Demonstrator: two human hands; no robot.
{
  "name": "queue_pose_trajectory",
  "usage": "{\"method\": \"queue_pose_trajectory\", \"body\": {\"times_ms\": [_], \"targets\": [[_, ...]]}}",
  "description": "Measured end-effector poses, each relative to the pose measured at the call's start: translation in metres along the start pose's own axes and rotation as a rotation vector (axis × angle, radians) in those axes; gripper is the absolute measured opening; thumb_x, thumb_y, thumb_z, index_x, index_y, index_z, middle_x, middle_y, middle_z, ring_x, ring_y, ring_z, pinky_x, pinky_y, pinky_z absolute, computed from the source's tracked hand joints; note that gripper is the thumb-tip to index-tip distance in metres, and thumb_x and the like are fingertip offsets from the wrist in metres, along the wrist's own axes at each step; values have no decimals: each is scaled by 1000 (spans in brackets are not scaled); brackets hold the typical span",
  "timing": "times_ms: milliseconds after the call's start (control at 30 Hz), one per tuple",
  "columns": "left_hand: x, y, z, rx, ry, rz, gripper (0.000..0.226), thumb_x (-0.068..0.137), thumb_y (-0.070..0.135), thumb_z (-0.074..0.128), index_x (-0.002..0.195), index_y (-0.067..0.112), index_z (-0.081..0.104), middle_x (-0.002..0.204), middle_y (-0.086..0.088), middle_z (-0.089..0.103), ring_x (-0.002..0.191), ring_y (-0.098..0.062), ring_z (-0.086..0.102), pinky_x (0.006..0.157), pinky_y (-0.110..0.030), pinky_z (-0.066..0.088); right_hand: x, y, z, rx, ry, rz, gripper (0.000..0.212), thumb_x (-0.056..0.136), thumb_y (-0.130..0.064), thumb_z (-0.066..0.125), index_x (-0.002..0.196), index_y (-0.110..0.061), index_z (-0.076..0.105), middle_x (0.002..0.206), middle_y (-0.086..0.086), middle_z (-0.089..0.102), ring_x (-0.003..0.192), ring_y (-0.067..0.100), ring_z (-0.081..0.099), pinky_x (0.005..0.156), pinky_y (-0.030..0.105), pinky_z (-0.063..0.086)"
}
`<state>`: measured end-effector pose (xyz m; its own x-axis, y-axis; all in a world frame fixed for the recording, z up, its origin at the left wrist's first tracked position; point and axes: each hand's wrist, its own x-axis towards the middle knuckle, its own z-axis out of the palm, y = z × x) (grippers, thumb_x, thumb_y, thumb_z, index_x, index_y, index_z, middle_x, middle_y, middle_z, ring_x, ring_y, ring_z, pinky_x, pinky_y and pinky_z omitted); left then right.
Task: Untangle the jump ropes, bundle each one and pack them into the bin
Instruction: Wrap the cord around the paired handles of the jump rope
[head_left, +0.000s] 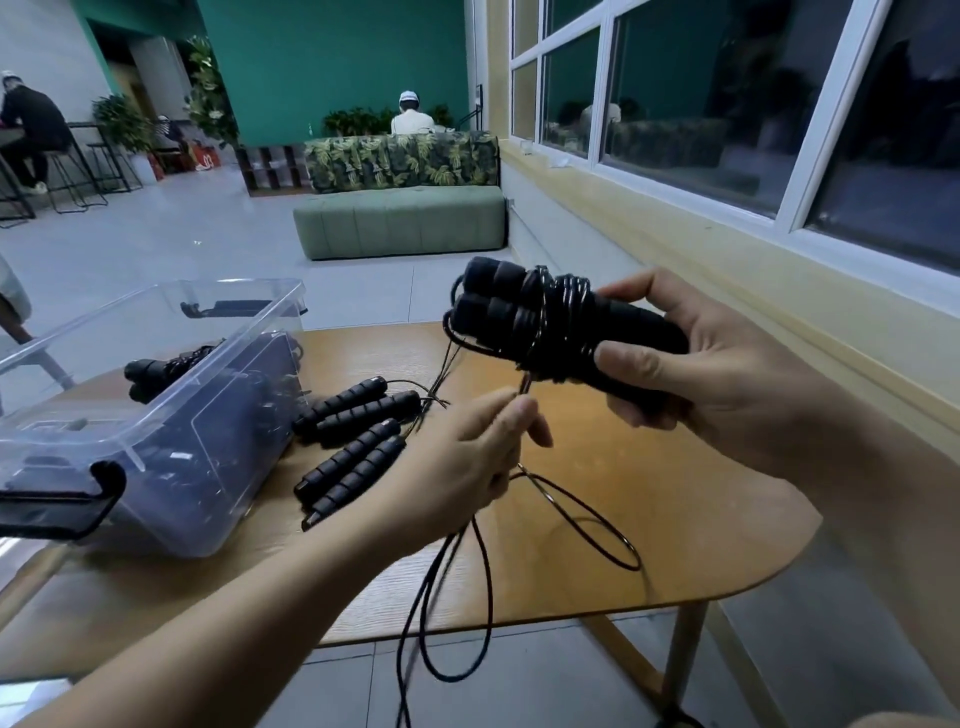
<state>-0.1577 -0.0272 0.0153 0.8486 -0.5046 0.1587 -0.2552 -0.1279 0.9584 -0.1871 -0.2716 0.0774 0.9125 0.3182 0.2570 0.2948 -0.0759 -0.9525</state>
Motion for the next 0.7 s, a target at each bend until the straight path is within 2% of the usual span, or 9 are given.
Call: {"method": "queue_pose_trajectory", "body": {"times_ms": [100, 200, 367, 467, 600, 667, 700], "targets": [[-5, -1, 10, 220, -37, -10, 32, 113, 38, 45, 99, 21, 68, 56, 9, 43, 48, -13, 42, 50, -32, 36, 6, 11, 5, -159, 53, 32, 40, 95, -29, 76, 130, -26, 57, 89, 23, 65, 75, 34, 59, 63, 37, 47], [-7, -1, 10, 499, -90, -5, 25, 111, 40, 47, 94, 30, 62, 55, 7, 56, 48, -15, 56, 50, -31, 44, 8, 17, 10, -140, -3, 83, 33, 104, -9, 66, 133, -19, 54, 101, 18, 61, 80, 25, 60, 68, 35, 48], [-9, 5, 1, 534, -66, -19, 18, 110, 31, 50, 97, 27, 63, 51, 5, 59, 46, -14, 58, 48, -23, 41, 11, 21, 10, -122, 105, 36, 25, 107, -6, 59, 131, -13, 56, 105, 15, 61, 82, 23, 60, 69, 32, 50], [-9, 6, -4, 424, -56, -21, 19, 110, 30, 52, 97, 25, 65, 53, 1, 58, 47, -22, 60, 49, -26, 41, 15, 24, 6, -162, 273, -63, 22, 107, -11, 64, 126, -20, 57, 107, 13, 65, 83, 26, 66, 73, 39, 52], [-11, 9, 0, 422, -131, -16, 21, 112, 29, 51, 98, 21, 65, 50, 8, 52, 44, -16, 55, 50, -27, 40, 17, 27, -3, -512, 488, -122, 26, 104, -25, 71, 123, -27, 52, 104, -3, 68, 80, 13, 72, 69, 28, 54], [-11, 11, 2, 470, -142, 7, 22, 111, 32, 52, 98, 22, 67, 52, 12, 52, 46, -10, 53, 51, -26, 39, 18, 31, -3, -647, 451, -88, 28, 102, -28, 73, 121, -29, 53, 103, -8, 67, 82, 10, 71, 70, 24, 52], [-11, 11, 0, 500, -139, 22, 22, 110, 34, 54, 97, 24, 68, 54, 15, 53, 49, -6, 53, 53, -25, 38, 19, 33, -1, -702, 409, -74, 29, 100, -29, 75, 119, -30, 53, 104, -10, 67, 85, 10, 70, 71, 27, 51]]}}
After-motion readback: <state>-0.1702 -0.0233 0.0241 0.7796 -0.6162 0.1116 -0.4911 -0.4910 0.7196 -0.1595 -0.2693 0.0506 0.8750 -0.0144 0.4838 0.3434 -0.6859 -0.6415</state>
